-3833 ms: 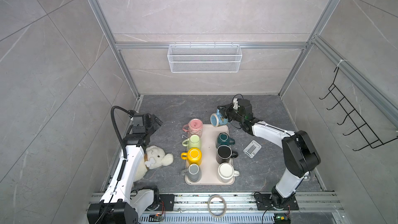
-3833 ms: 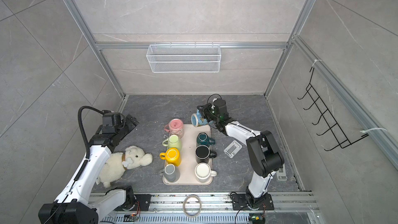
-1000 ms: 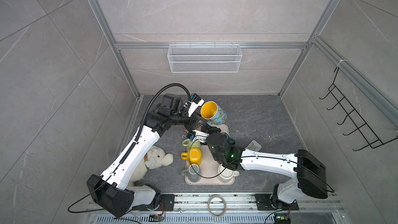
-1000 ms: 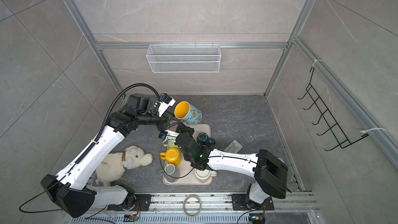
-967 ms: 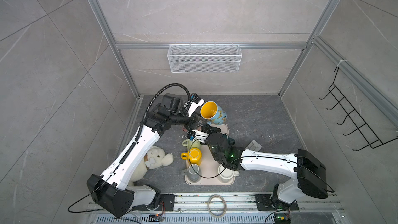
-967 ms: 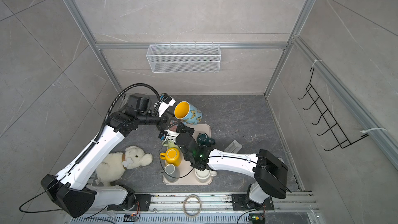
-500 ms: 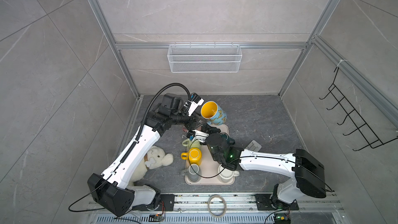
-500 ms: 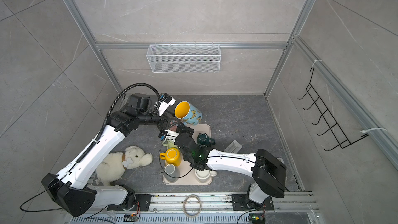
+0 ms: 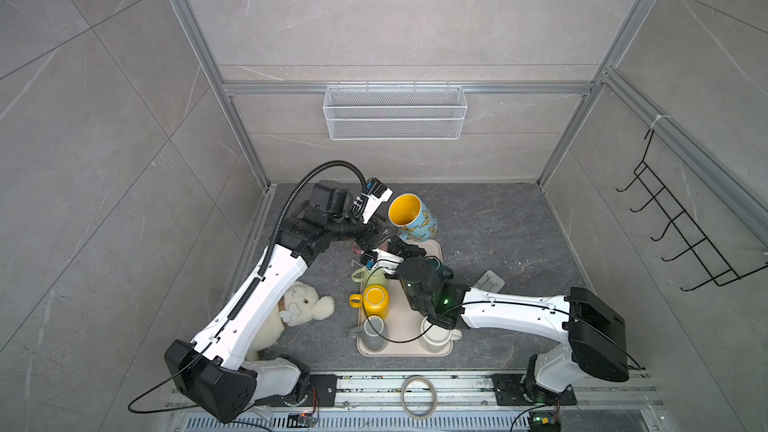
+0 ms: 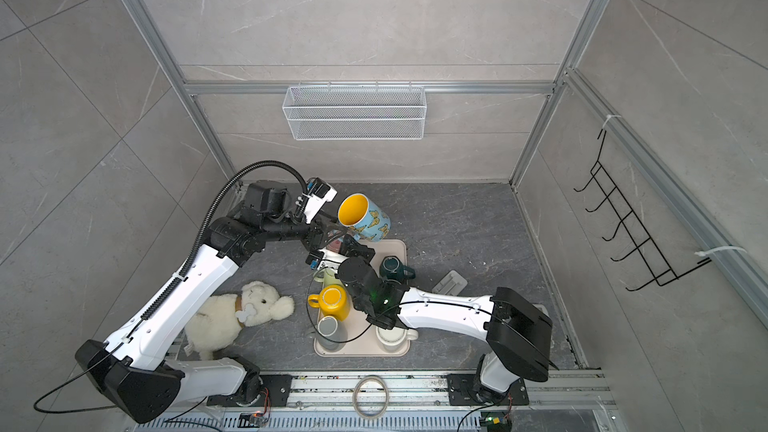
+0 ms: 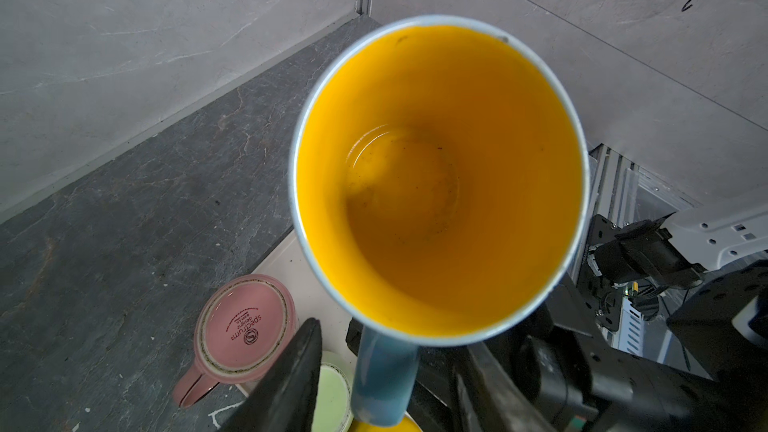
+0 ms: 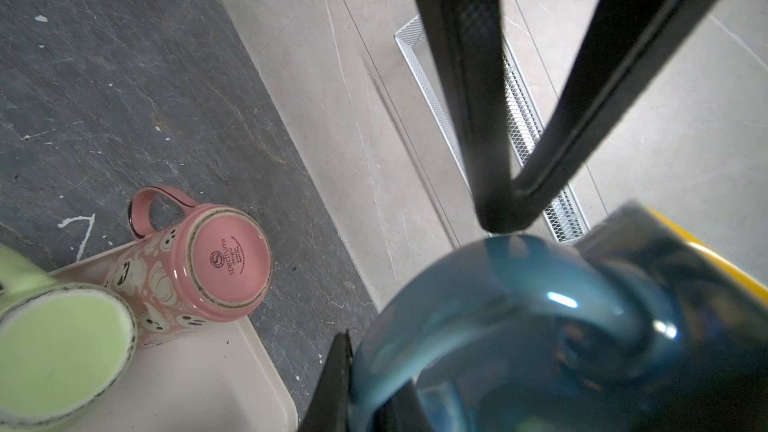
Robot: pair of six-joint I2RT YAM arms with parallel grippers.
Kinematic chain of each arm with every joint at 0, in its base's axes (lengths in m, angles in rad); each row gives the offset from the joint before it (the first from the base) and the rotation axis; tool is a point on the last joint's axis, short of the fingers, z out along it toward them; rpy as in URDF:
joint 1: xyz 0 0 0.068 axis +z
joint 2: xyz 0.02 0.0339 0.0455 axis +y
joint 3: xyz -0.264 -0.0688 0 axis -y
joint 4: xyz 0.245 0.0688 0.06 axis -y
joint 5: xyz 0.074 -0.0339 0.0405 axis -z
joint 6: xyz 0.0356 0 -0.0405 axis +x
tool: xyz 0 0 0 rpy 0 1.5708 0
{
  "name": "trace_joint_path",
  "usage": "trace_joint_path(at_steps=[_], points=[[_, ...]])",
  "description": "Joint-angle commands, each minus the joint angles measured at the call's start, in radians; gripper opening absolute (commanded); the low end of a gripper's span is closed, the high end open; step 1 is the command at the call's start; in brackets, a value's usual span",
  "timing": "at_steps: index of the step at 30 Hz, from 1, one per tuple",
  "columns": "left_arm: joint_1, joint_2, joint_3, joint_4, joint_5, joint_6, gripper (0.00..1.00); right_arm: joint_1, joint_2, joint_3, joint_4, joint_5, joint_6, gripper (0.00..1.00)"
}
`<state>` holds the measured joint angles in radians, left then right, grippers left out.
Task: Turn the mug right side up
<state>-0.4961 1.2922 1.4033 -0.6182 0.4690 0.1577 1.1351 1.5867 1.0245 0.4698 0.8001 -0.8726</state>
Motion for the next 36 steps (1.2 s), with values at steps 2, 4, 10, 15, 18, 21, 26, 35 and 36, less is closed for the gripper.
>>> trace_joint_path(at_steps=[2,4,10,15,18,21,26,35,36], points=[[0.002,-0.028,-0.027,0.011,-0.037,-0.003,0.49,0.006,-0.07,0.038,0.197,0.039,0.07,0.0],[0.003,-0.03,-0.034,0.011,-0.029,-0.006,0.49,0.006,-0.071,0.038,0.197,0.038,0.073,0.0],[0.002,-0.021,-0.04,0.003,-0.011,-0.012,0.48,0.006,-0.071,0.044,0.204,0.038,0.076,0.0],[0.003,-0.019,-0.044,-0.017,-0.014,-0.01,0.48,0.006,-0.083,0.045,0.213,0.039,0.081,0.0],[0.001,-0.021,-0.043,-0.033,-0.027,-0.01,0.47,0.004,-0.089,0.045,0.214,0.045,0.084,0.0],[0.002,-0.03,-0.05,-0.037,-0.041,-0.013,0.47,0.003,-0.094,0.043,0.208,0.044,0.092,0.0],[0.001,-0.064,-0.071,-0.003,-0.096,-0.044,0.55,-0.001,-0.105,0.037,0.206,0.045,0.106,0.0],[0.002,-0.081,-0.08,0.02,-0.093,-0.047,0.51,-0.001,-0.134,0.014,0.182,-0.003,0.143,0.0],[0.001,-0.075,-0.075,0.01,-0.083,-0.042,0.51,-0.001,-0.135,0.012,0.182,-0.007,0.141,0.0]])
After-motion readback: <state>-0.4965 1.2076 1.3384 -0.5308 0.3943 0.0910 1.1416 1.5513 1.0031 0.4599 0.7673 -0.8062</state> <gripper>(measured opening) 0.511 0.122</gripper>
